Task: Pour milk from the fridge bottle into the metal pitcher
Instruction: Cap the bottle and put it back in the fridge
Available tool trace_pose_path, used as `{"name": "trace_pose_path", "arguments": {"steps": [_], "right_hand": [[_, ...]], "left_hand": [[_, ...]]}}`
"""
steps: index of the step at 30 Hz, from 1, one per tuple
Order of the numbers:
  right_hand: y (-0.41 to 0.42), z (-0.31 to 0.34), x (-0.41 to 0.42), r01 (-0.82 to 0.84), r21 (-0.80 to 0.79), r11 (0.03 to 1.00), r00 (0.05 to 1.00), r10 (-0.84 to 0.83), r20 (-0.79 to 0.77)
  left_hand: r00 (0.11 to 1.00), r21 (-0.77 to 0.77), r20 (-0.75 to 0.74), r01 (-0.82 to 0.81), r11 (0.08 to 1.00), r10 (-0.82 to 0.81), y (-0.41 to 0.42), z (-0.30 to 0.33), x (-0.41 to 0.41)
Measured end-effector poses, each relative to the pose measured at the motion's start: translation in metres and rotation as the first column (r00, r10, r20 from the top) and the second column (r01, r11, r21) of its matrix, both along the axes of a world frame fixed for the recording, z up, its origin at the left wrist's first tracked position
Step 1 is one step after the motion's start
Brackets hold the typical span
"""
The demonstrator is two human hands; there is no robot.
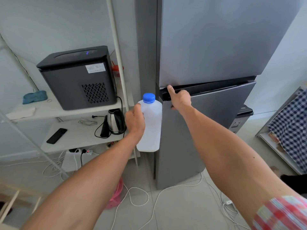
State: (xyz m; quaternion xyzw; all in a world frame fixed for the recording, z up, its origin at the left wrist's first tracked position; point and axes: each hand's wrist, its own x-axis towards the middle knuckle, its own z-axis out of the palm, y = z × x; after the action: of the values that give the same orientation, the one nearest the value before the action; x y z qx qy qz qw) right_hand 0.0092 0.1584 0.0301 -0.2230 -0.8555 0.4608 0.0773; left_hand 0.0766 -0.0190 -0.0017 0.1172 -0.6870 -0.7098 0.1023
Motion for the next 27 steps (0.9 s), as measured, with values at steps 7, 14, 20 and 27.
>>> {"name": "trace_pose_path", "arguments": {"steps": [7,14,20,27], "right_hand": [[-0.003,0.008,0.052,0.112,0.031,0.993,0.994,-0.112,0.002],[0.019,0.017,0.116,0.237,0.138,0.962,0.965,-0.249,0.083],[0.060,0.021,0.180,0.280,0.257,0.925,0.944,-0.314,0.101],[0.114,0.030,0.252,0.267,0.418,0.868,0.917,-0.363,0.168]], "left_hand": [[1.000,-0.034,0.018,-0.007,0.999,0.008,-0.005,-0.007,0.013],[0.997,-0.021,0.019,0.071,0.997,-0.070,0.000,-0.016,0.032],[0.984,-0.048,0.063,0.168,0.985,-0.165,0.031,-0.025,0.050],[0.956,0.036,0.131,0.262,0.964,-0.264,0.082,-0.037,0.075]]}}
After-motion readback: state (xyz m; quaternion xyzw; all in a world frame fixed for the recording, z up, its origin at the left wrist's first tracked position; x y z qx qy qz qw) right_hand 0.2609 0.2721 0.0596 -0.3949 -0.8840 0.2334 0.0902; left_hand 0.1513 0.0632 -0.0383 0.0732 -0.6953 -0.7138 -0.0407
